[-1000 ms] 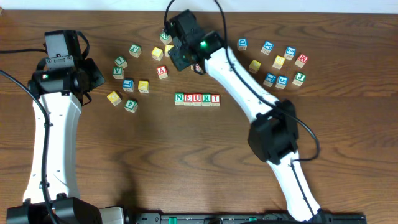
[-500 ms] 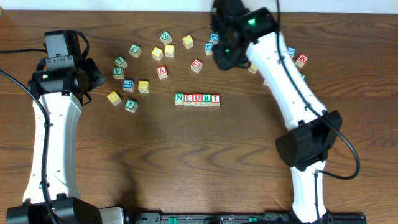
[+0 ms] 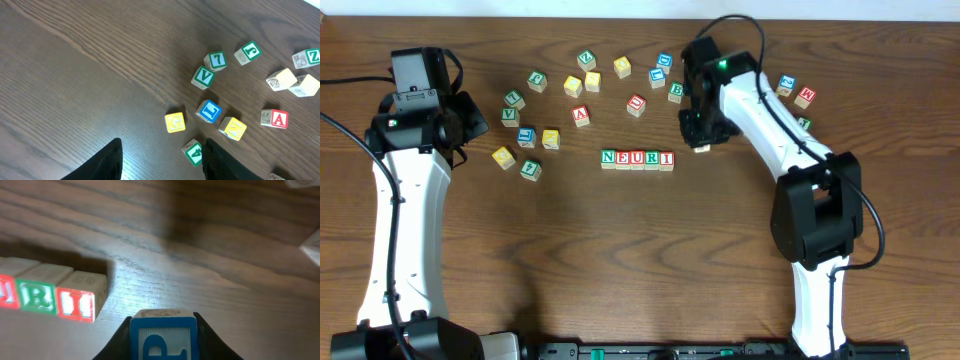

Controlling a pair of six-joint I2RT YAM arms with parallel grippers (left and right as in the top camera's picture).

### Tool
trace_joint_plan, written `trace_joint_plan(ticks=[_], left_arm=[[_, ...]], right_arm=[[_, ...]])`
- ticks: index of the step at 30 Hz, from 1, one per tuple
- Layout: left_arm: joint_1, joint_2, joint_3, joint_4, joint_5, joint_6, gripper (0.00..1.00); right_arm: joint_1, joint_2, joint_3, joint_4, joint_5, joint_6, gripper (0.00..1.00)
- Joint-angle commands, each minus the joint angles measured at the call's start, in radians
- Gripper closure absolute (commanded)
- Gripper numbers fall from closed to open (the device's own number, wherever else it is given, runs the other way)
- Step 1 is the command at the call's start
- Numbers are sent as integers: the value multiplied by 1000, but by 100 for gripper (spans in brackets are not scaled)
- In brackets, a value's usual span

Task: Spell out NEURIPS
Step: 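Carry blue P with the right gripper toward the right of red I, then lower blue P beside red I and open the right gripper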

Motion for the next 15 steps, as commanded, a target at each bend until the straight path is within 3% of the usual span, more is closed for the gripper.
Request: trace_joint_plan(ticks=[1, 9, 15], left_arm=[[3, 4, 13, 4, -2, -2, 50], [3, 4, 13, 5, -2, -2, 50], [3, 4, 13, 7, -2, -2, 50]], right_arm=[[2, -2, -57, 38, -6, 28, 82], [3, -2, -115, 78, -6, 27, 76], [6, -2, -115, 76, -11, 27, 61]])
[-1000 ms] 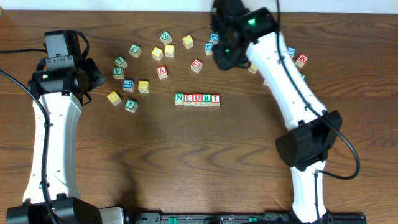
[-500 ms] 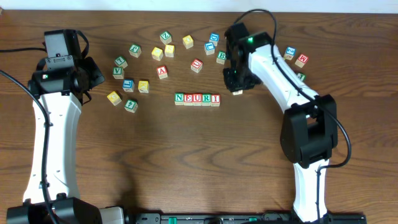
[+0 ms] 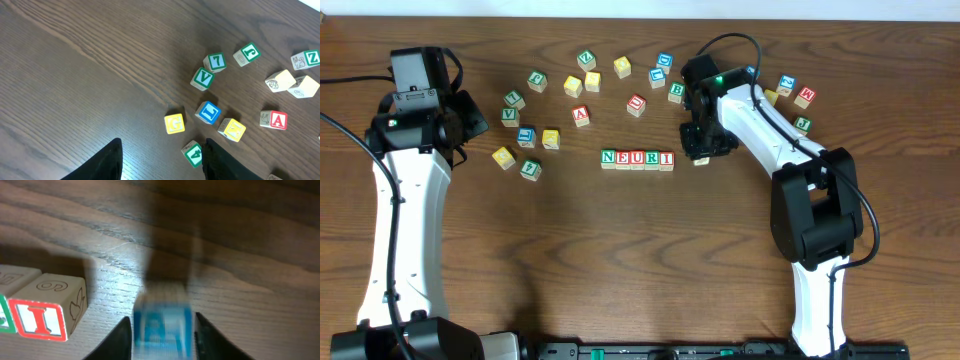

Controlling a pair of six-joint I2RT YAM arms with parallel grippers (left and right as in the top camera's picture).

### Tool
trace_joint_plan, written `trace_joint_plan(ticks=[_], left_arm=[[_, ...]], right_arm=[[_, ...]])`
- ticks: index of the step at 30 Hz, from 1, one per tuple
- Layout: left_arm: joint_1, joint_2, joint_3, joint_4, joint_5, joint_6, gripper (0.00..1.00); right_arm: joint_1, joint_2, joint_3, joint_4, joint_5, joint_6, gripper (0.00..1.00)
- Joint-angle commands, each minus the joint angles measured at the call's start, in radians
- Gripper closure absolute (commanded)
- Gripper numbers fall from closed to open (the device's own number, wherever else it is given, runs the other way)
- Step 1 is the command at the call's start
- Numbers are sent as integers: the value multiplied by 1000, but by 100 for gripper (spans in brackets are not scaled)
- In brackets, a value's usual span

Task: Spell out NEURIPS
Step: 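Lower blue P beside red I and open the right gripper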

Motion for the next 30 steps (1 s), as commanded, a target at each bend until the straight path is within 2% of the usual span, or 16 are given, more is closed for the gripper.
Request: trace_joint_plan(ticks=[1, 4, 10, 20, 30], left_arm=[[3, 4, 13, 1, -2, -2, 50], [3, 4, 13, 1, -2, -2, 50], [3, 4, 13, 1, -2, -2, 50], [3, 4, 13, 1, -2, -2, 50], [3, 4, 13, 1, -2, -2, 50]], right_arm=[[6, -2, -5, 0, -14, 8, 58], [6, -2, -5, -5, -29, 8, 54], [6, -3, 9, -6, -29, 6, 58], [6, -3, 31, -31, -27, 14, 74], [8, -3, 31, -23, 37, 50, 85]])
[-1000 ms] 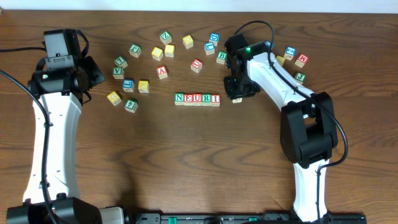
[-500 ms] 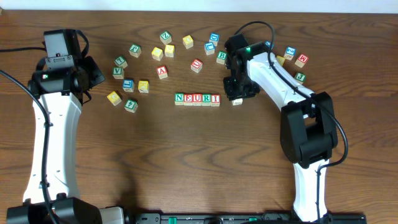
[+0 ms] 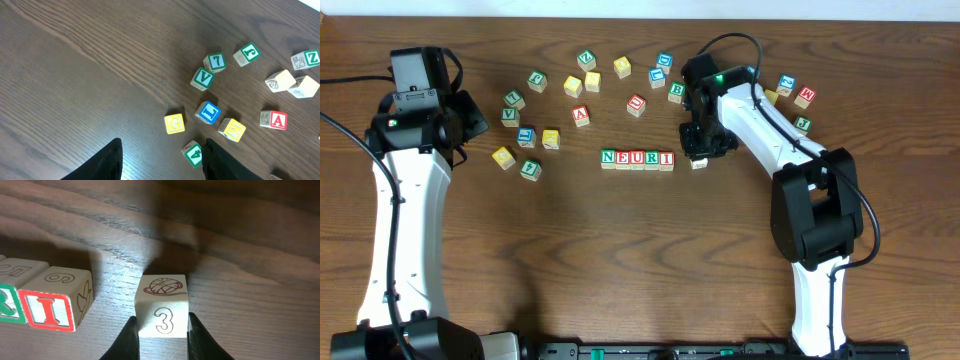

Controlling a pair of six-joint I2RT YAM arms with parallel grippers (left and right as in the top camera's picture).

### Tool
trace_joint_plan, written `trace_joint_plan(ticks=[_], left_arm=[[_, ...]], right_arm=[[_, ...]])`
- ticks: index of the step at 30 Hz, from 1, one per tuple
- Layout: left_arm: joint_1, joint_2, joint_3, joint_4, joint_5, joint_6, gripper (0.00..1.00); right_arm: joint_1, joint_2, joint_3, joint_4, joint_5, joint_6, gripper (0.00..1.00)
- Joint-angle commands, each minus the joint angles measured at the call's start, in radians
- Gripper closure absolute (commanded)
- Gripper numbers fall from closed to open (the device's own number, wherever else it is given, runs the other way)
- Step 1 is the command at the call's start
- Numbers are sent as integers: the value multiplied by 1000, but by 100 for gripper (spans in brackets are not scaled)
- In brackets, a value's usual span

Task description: Spell out NEURIPS

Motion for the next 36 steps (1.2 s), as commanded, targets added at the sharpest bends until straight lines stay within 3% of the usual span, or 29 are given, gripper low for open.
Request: trace_joint_plan(ticks=[1, 36], left_arm=[[3, 4, 13, 1, -2, -2, 50], [3, 4, 13, 1, -2, -2, 50]], right_arm=[[8, -3, 20, 3, 58, 34, 85], [-14, -3, 5, 8, 162, -8, 83]])
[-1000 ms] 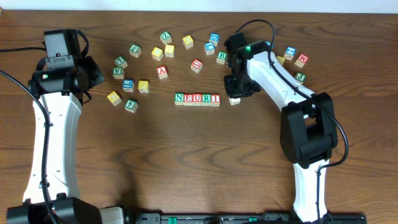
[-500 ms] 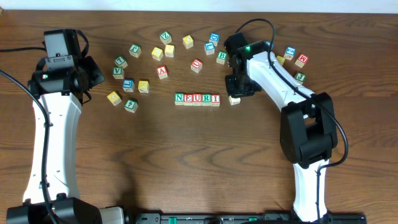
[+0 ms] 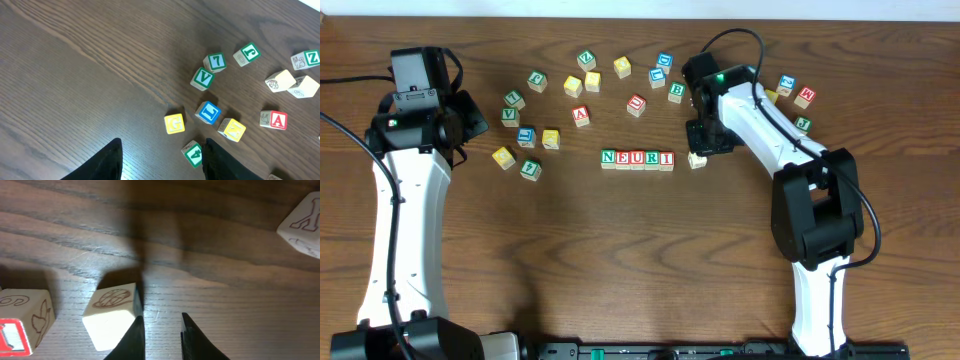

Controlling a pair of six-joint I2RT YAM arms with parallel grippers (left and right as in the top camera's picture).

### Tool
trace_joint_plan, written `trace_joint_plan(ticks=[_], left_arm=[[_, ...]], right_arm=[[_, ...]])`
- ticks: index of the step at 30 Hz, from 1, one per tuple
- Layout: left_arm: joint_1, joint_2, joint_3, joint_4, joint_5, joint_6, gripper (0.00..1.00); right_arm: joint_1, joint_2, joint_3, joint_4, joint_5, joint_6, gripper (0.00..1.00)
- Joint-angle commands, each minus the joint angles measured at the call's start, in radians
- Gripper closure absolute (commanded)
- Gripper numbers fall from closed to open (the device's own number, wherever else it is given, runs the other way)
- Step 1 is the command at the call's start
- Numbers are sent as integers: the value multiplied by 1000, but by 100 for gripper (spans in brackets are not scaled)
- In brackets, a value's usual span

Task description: Spell out NEURIPS

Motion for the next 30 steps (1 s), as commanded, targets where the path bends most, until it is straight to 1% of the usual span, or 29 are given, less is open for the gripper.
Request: trace_joint_plan(ticks=[1, 2, 3, 6, 8, 13, 18, 30], left_arm=[[3, 4, 13, 0, -2, -2, 50], [3, 4, 13, 1, -2, -2, 50], [3, 4, 13, 1, -2, -2, 50], [3, 4, 13, 1, -2, -2, 50], [3, 4, 13, 1, -2, -2, 50], [3, 4, 13, 1, -2, -2, 50], [3, 4, 13, 2, -2, -2, 50], [3, 4, 13, 1, -2, -2, 50]], right_arm=[[-8, -2, -2, 10, 16, -28, 85], [-8, -2, -2, 17, 4, -43, 87], [-3, -3, 6, 25, -44, -85, 92], [5, -11, 39, 25, -98, -105, 97], [13, -21, 61, 22, -104, -104, 99], [35, -37, 74, 12, -108, -84, 99], [60, -35, 26, 14, -107, -43, 99], [80, -35, -40, 66, -106, -42, 99]])
